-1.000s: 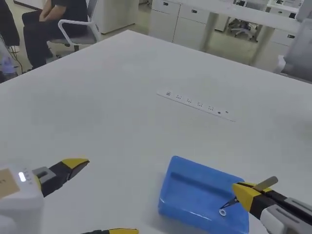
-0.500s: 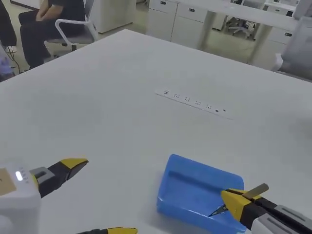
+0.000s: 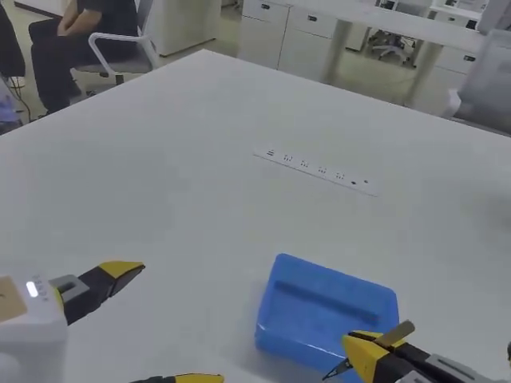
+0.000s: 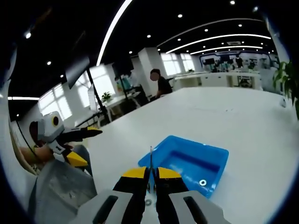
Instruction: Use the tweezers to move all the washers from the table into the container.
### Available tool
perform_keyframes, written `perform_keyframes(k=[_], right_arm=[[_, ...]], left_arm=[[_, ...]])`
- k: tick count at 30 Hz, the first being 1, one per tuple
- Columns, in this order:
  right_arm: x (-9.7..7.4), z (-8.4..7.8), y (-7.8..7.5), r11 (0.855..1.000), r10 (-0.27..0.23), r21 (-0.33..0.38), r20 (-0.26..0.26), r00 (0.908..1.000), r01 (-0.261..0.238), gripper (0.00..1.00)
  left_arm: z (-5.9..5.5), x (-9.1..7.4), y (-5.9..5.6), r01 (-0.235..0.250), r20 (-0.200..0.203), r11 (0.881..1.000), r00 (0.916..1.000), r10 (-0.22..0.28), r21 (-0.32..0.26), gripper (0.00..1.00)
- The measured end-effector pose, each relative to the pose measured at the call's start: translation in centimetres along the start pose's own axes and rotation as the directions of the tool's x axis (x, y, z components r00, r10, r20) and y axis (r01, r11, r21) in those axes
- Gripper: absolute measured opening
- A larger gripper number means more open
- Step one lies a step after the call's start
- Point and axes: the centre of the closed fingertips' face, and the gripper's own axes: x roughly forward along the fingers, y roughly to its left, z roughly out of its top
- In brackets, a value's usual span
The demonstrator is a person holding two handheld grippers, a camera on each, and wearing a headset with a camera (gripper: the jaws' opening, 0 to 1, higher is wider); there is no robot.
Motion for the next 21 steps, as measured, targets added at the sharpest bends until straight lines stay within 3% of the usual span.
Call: perform_keyframes(k=[21], right_arm=[[1.2,-2.8,-0.2,1.0,0.018,0.0,-0.079,0.9967,-0.018,0.03]], left_arm=[[0.0,0.0,0.0,0.006,-0.002,1.0,1.0,-0.006,0.0,0.81]])
